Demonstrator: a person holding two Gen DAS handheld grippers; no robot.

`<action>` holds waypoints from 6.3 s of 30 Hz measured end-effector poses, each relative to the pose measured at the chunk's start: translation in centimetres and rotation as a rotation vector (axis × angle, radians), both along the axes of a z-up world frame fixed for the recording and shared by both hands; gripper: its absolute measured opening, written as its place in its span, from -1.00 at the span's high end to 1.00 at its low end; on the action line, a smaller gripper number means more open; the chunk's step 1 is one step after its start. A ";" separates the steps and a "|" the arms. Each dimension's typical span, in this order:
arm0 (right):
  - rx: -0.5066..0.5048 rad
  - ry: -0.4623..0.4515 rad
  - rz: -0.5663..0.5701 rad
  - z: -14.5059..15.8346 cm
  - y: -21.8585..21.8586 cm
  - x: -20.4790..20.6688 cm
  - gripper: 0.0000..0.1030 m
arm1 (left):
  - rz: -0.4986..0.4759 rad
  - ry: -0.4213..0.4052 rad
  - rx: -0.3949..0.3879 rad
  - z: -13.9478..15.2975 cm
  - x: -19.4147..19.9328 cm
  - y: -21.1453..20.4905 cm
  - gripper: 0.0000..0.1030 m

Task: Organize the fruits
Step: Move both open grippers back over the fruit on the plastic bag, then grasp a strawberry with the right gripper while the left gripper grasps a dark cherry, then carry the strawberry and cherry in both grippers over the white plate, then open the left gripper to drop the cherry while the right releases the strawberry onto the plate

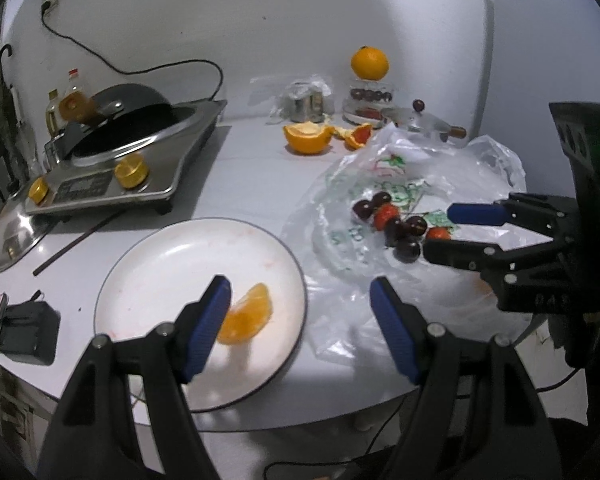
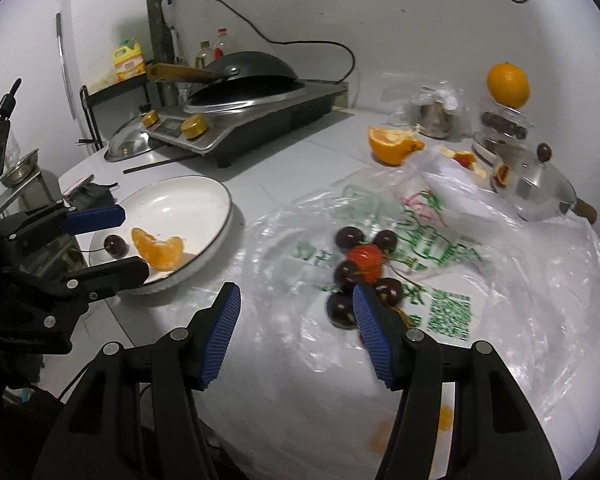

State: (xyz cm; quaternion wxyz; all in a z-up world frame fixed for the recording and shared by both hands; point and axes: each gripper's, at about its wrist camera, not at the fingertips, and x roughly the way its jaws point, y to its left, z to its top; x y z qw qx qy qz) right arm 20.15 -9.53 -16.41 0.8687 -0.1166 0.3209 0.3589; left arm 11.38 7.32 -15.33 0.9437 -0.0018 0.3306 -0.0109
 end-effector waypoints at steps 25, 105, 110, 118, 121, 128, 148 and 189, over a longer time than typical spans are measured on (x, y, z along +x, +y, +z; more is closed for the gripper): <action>0.020 0.084 -0.094 -3.2 -5.3 5.2 -0.20 | -0.078 0.044 0.063 -0.1 4.1 -6.1 -0.42; 0.089 0.154 -0.073 -3.3 -9.5 6.5 0.33 | -0.240 0.210 0.089 -4.8 9.5 -10.5 0.44; 0.077 0.141 -0.069 -2.8 -8.8 5.8 0.33 | -0.237 0.177 0.091 -3.6 8.2 -9.9 0.44; 0.056 0.119 -0.060 -1.9 -7.4 4.3 0.33 | -0.225 0.133 0.082 -2.2 6.3 -8.3 0.44; 0.046 0.112 -0.055 -1.7 -6.6 3.8 0.33 | -0.217 0.119 0.074 -1.8 5.6 -7.6 0.44; 0.024 0.099 -0.035 -1.1 -4.8 2.7 0.33 | -0.196 0.091 0.053 -1.1 4.4 -5.8 0.44; -0.050 0.050 0.027 0.8 2.3 0.3 0.33 | -0.086 0.043 -0.027 -1.0 1.0 1.5 0.44; -0.121 0.024 0.113 1.2 11.6 -1.1 0.33 | 0.047 -0.029 -0.090 -1.3 -2.8 9.0 0.05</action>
